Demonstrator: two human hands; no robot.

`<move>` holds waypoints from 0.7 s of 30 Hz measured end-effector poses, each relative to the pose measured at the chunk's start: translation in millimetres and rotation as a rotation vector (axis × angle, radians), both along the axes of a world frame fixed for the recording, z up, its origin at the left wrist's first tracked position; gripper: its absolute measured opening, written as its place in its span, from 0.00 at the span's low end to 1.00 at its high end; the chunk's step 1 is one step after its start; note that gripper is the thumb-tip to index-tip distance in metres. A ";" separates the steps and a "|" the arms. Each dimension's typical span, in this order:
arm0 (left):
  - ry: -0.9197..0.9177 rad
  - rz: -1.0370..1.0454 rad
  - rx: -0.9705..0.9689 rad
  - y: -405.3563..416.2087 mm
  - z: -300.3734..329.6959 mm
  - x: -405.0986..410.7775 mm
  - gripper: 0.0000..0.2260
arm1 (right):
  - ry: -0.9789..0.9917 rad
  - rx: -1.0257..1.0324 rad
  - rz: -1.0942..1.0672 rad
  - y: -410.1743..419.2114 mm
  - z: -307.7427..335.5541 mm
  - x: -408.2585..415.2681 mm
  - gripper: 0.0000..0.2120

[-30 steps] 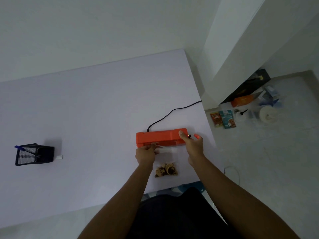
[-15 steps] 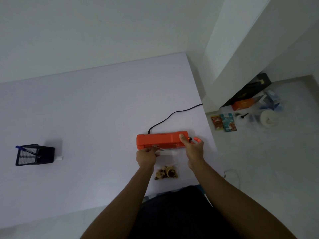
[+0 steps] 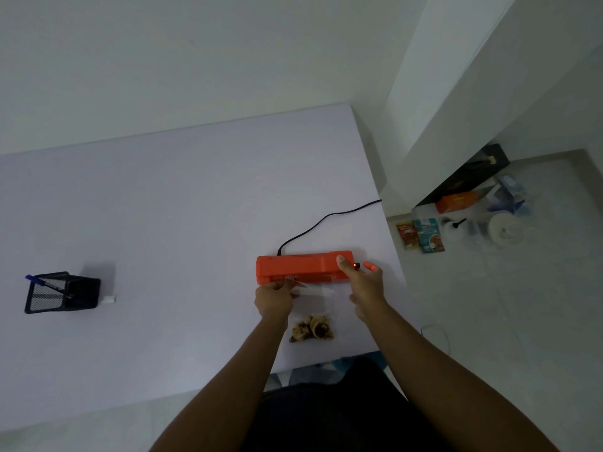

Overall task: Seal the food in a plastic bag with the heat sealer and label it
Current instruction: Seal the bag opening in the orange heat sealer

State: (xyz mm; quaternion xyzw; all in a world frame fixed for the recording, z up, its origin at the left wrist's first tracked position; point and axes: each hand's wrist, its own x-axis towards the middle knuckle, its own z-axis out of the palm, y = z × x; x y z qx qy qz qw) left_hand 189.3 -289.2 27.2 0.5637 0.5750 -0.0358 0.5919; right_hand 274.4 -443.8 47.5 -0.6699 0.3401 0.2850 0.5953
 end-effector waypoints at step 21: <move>0.007 0.008 0.000 0.2 -4.6 0.0 0.08 | -0.030 0.026 0.001 0.0 2.5 -2.1 0.42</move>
